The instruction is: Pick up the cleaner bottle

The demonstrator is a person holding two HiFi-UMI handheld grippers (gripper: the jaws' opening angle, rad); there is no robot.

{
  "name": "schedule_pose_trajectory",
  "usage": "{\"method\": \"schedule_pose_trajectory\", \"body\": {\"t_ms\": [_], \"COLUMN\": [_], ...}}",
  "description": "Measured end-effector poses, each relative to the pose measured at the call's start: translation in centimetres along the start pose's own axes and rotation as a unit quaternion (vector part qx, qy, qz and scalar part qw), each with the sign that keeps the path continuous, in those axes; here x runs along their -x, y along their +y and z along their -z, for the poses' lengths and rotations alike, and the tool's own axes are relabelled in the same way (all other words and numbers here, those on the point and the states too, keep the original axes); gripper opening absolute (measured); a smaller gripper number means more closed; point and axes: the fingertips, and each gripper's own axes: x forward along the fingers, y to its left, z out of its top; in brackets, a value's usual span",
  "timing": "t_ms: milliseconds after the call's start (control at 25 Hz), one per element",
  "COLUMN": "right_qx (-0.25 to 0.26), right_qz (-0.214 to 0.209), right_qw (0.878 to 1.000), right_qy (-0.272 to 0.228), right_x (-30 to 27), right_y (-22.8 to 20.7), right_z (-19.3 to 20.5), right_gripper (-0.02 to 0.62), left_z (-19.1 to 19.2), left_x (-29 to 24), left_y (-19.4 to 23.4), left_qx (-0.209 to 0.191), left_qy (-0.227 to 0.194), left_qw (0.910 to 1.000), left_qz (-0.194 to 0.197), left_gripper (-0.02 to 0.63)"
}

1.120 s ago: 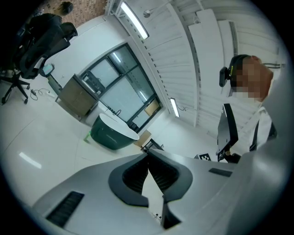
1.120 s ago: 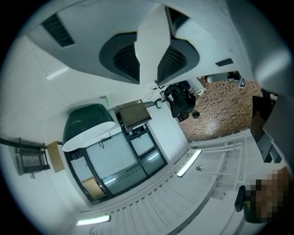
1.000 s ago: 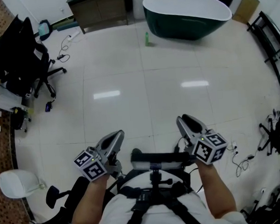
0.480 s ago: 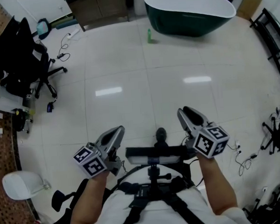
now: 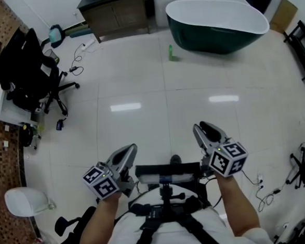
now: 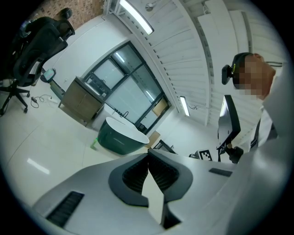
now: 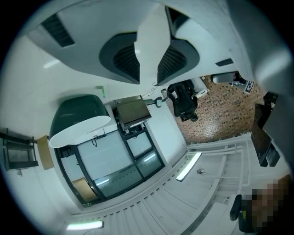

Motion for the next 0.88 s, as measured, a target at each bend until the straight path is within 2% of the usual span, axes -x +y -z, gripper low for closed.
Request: {"method": "schedule_pose_trajectory", "body": {"t_ms": [200,400,640,880], "right_qx": [0.034,0.039,0.034,0.035], "right_qz": [0.004,0.004,0.01,0.033], "right_qw": [0.999,0.999,0.999,0.999], "right_qy": [0.001,0.0,0.005,0.006], "right_x": [-1.7,-2.8,-4.7,-8.4], "right_y": [-3.1,-5.9,-7.7,-8.6], "right_z": [-2.9,-4.8,-6.1,-7.5], "right_gripper": [0.114,0.123,0.135,0.135], "left_z": [-2.0,-3.2,-5.0,-7.2], "left_x": [-3.8,-7.1,-9.9,-12.2], "left_y": [0.7,1.1,2.0,5.9], "left_qx": [-0.01,-0.018,-0.018,-0.009], "left_qy": [-0.011,-0.012,-0.01,-0.002], "left_qw": [0.9997,0.9993,0.9994,0.9999], "left_qz": [-0.018,-0.029,-0.028,-0.014], "left_gripper": [-0.008,-0.008,-0.008,-0.008]}}
